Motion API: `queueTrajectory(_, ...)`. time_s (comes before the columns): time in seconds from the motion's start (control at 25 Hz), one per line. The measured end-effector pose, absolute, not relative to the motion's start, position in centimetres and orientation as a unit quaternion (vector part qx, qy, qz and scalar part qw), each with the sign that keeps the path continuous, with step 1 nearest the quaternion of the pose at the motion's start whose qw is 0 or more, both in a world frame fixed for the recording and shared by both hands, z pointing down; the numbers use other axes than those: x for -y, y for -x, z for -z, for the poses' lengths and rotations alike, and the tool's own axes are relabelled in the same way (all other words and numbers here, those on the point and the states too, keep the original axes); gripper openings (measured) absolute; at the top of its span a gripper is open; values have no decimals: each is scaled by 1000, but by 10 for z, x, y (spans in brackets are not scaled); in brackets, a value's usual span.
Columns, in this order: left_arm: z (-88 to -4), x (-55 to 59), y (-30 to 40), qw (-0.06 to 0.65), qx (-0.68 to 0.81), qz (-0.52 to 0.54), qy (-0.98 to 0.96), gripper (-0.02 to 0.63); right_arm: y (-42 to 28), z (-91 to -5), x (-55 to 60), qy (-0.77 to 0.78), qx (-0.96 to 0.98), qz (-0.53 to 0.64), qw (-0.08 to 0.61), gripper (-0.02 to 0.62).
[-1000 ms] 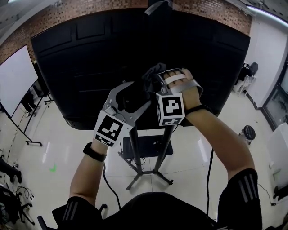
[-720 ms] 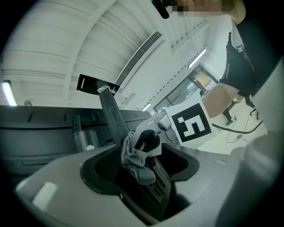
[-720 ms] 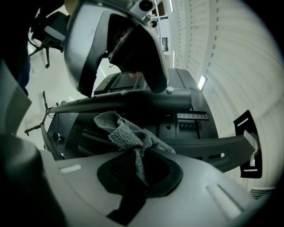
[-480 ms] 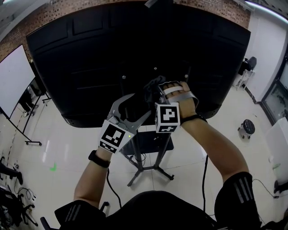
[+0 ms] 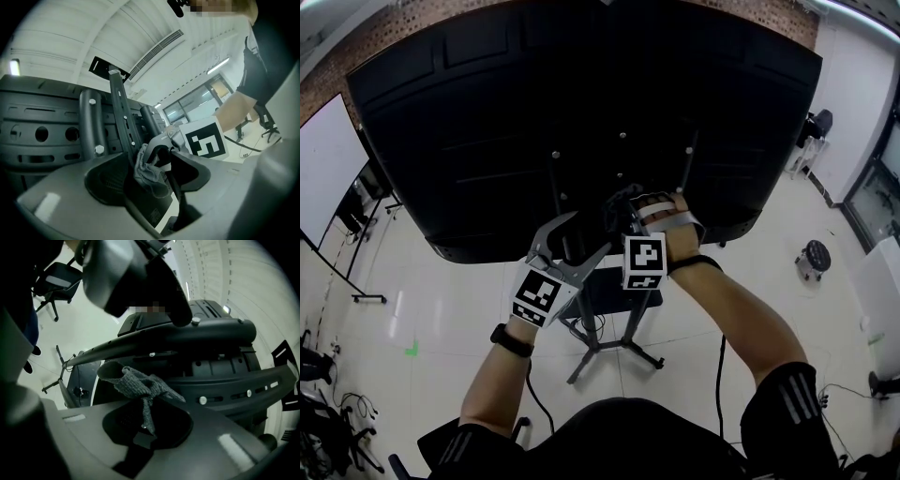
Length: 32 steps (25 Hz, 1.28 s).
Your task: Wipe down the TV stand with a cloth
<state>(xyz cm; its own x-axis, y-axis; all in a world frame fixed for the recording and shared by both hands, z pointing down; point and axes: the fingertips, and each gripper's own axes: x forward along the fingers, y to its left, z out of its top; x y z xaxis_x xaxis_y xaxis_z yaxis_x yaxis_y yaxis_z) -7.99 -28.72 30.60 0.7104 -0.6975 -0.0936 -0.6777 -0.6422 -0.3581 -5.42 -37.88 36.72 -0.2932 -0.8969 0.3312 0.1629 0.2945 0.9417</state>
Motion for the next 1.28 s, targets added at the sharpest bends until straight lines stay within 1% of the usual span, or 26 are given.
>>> queueTrajectory(0.4, -328, 280, 78, 166, -374, 35, 912, 311, 52, -412, 378, -284, 632, 486, 532, 32)
queueTrajectory(0.52, -332, 279, 78, 161, -374, 37, 913, 311, 53, -417, 375, -281, 645, 476, 527, 32)
queueTrajectory(0.6, -334, 278, 77, 159, -373, 36, 914, 311, 57, -412, 368, -285, 678, 457, 500, 32)
queueTrajectory(0.8, -328, 268, 70, 158, -363, 27, 918, 311, 58, -368, 339, -312, 790, 381, 366, 32)
queueTrajectory(0.92, -313, 263, 62, 171, -360, 10, 917, 316, 48, -332, 324, -330, 813, 370, 304, 32)
queueTrajectory(1.08, -290, 256, 46, 193, -356, -13, 914, 325, 26, -290, 309, -351, 819, 375, 254, 33)
queueTrajectory(1.28, -260, 250, 19, 218, -346, -36, 912, 331, -7, -246, 303, -375, 812, 393, 215, 34)
